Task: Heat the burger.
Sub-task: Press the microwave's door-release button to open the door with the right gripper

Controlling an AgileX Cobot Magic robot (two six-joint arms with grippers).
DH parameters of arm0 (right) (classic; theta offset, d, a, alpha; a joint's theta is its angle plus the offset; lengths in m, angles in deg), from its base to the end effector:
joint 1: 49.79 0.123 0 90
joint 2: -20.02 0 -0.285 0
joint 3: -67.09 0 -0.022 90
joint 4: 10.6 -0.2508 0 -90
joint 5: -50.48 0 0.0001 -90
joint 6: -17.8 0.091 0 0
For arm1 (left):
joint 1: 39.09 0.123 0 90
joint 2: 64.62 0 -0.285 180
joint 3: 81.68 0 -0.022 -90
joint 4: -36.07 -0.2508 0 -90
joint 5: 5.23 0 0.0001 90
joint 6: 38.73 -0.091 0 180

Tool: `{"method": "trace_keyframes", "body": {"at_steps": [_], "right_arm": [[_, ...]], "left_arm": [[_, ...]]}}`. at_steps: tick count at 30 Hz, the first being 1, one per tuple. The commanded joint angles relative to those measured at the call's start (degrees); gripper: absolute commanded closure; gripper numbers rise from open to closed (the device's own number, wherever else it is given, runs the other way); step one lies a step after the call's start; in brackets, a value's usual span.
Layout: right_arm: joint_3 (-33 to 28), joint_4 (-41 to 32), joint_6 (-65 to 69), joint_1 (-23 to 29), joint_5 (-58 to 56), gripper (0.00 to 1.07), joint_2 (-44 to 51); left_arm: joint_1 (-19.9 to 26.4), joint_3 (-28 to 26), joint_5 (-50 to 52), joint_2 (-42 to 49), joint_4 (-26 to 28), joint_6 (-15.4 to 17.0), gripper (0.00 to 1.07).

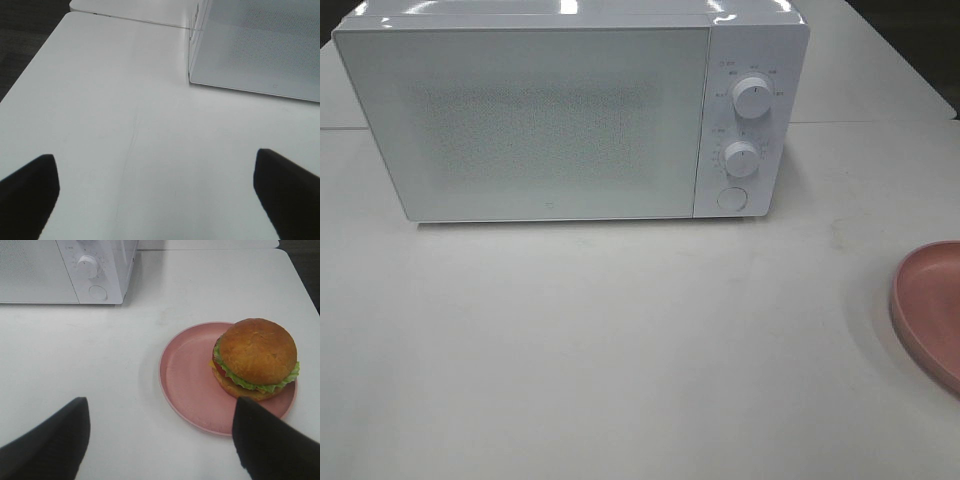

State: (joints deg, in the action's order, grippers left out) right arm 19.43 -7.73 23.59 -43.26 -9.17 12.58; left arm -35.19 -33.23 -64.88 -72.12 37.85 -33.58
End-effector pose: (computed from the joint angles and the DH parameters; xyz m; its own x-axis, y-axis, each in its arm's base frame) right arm -0.0065 -0.0047 0.2833 -0.4199 0.0280 -0.9071 -0.0430 0.9978 0.0507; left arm -0.0049 -0.0028 0.2795 -0.4239 -0.1345 -0.8957 -0.0890 0.9903 -0.1066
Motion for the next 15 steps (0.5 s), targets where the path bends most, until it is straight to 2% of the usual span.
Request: {"method": "trace_keyframes", "body": {"at_steps": [1,15], "right_arm": [[-0.11,0.34,-0.17,-0.34,0.23,0.32,0.97],[-0.11,0.34,-0.17,-0.34,0.34,0.32,0.80]], "left_arm": [[0.23,0.17,0.52,1.43,0.29,0.06,0.09],[0.23,0.17,0.52,1.43,0.29,0.06,0.09]]}}
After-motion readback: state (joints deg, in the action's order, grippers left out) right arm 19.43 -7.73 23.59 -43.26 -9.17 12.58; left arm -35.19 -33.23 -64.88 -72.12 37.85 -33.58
